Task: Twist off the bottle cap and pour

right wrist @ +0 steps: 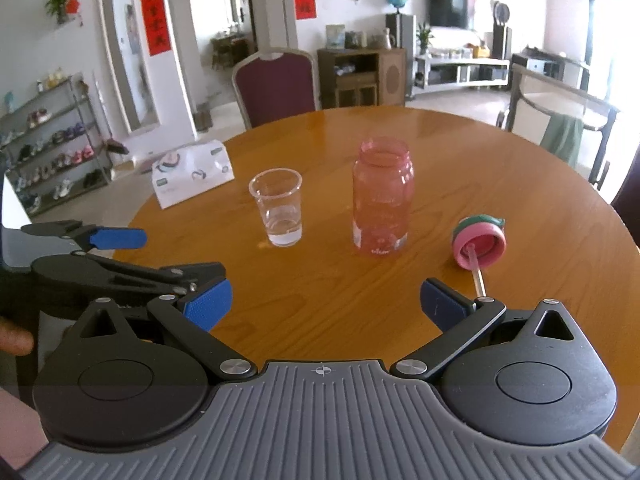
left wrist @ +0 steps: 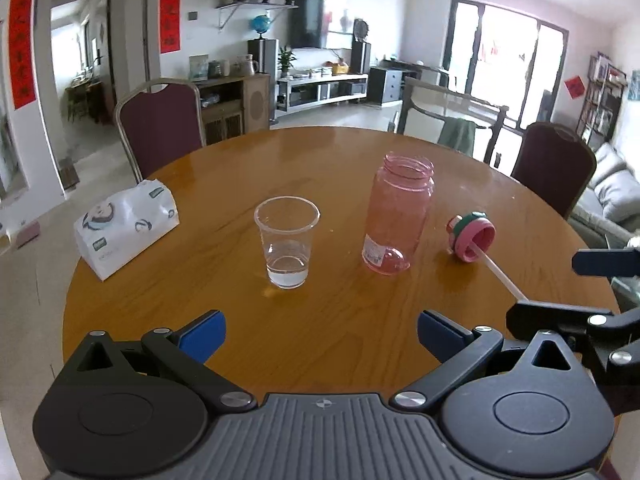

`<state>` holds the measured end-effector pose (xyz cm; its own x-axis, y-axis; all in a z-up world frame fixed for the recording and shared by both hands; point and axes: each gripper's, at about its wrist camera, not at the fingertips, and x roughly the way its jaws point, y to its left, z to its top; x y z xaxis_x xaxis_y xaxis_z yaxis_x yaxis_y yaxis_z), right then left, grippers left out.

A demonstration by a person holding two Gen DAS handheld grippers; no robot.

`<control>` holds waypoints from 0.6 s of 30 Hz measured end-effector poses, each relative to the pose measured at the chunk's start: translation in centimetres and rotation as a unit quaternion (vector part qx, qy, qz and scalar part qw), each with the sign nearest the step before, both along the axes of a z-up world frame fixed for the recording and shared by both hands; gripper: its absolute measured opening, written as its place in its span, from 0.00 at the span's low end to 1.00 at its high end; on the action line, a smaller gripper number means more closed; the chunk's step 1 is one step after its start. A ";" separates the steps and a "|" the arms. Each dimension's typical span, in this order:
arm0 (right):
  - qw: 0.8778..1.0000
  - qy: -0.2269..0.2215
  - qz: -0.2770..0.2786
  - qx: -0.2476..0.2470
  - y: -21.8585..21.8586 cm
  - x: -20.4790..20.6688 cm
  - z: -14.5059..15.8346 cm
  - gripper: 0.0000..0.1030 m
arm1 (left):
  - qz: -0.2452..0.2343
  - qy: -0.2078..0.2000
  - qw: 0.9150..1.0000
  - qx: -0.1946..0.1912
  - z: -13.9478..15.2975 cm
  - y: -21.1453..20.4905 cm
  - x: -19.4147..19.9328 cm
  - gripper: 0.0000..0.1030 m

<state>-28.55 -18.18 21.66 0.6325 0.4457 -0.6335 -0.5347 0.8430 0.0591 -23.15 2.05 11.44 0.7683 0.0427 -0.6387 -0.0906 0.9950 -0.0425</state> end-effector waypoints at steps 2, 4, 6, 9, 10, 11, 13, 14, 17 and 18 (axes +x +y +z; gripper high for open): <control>1.000 0.000 -0.006 -0.001 -0.1 -0.4 -0.2 1.00 | -0.002 0.003 1.000 -0.004 0.0 0.1 0.1 1.00; 1.000 -0.001 -0.008 -0.001 -0.1 -0.4 -0.2 1.00 | -0.002 0.004 1.000 -0.006 0.0 0.2 0.0 1.00; 1.000 -0.002 -0.009 -0.002 -0.1 -0.4 -0.1 1.00 | -0.002 0.003 1.000 -0.005 -0.1 0.3 -0.2 1.00; 1.000 -0.004 -0.011 -0.003 0.0 -0.4 0.0 1.00 | -0.002 0.003 1.000 -0.007 -0.1 0.4 -0.3 1.00; 1.000 -0.005 -0.011 -0.004 0.0 -0.4 0.0 1.00 | -0.001 0.003 1.000 -0.009 -0.1 0.4 -0.3 1.00; 1.000 -0.006 -0.010 -0.005 0.1 -0.4 0.0 1.00 | -0.001 0.003 1.000 -0.010 -0.1 0.5 -0.4 1.00; 1.000 -0.008 -0.009 -0.006 0.2 -0.5 0.1 1.00 | 0.000 0.003 1.000 -0.012 -0.2 0.6 -0.4 1.00; 1.000 -0.010 -0.008 -0.008 0.3 -0.8 0.2 1.00 | 0.001 0.003 1.000 -0.014 -0.2 0.6 -0.4 1.00; 1.000 -0.012 -0.008 -0.009 0.4 -0.8 0.3 1.00 | 0.007 0.001 1.000 -0.013 -0.1 0.6 -0.4 1.00; 1.000 -0.013 -0.008 -0.010 0.4 -0.8 0.3 1.00 | 0.009 0.001 1.000 -0.012 -0.1 0.6 -0.3 1.00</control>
